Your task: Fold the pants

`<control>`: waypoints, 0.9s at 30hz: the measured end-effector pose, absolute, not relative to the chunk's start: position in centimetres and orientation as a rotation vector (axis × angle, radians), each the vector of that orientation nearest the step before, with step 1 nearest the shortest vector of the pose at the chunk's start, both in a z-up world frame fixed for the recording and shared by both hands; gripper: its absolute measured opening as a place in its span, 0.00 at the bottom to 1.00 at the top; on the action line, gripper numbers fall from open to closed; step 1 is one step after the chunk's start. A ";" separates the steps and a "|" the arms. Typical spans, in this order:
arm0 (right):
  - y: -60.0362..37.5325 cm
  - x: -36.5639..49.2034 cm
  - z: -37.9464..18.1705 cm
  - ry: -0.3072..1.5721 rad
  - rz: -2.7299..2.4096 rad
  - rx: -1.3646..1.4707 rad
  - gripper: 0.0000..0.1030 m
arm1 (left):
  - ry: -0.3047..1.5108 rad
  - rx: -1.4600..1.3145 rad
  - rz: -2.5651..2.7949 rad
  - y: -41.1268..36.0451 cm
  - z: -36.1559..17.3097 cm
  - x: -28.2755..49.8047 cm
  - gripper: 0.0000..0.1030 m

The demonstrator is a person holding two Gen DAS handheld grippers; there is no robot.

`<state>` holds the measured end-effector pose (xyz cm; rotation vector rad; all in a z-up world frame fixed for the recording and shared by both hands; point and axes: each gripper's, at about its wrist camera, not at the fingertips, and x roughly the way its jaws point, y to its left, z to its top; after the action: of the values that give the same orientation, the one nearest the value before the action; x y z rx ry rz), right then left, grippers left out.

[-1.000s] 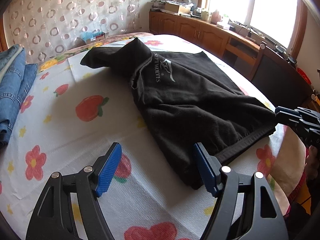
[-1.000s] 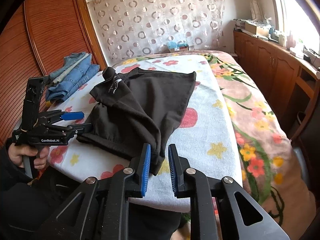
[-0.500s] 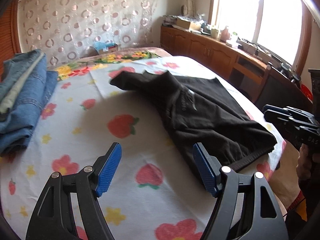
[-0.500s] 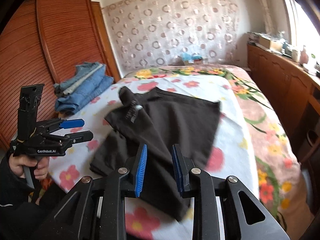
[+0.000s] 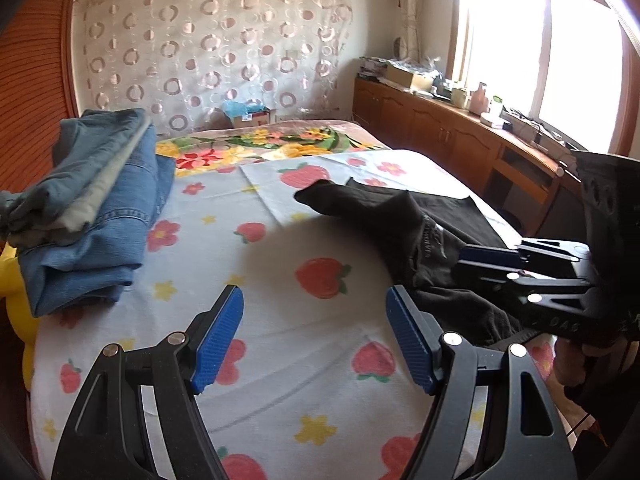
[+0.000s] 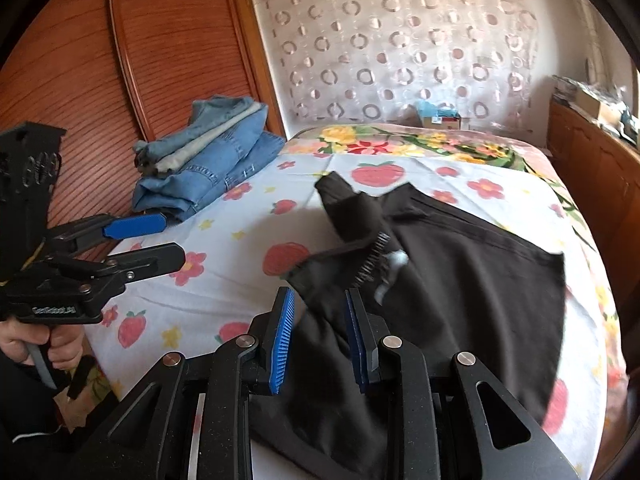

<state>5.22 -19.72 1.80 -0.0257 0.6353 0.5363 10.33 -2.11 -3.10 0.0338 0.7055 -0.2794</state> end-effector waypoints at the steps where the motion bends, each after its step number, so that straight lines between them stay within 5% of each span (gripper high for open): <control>1: -19.4 5.6 1.8 0.638 0.537 -0.034 0.29 | 0.704 0.028 -0.274 -1.8 -3.1 10.4 0.73; 10: -16.5 8.5 1.1 0.694 0.512 -0.118 0.29 | 0.714 0.003 -0.258 -0.6 -3.7 10.6 0.73; 11: -16.4 8.8 1.1 0.692 0.507 -0.126 0.11 | 0.717 0.002 -0.259 -0.6 -3.8 10.6 0.73; 12: -16.3 8.8 1.2 0.688 0.503 -0.138 0.05 | 0.722 0.001 -0.261 -0.7 -4.0 10.6 0.73; 27: -25.9 12.2 6.8 0.585 0.290 -0.179 0.04 | 0.743 0.020 -0.310 -3.1 -4.9 10.0 0.73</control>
<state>12.21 -25.88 6.77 -0.1790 0.5847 0.2897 10.03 -3.06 -4.93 0.0200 0.7426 -0.3101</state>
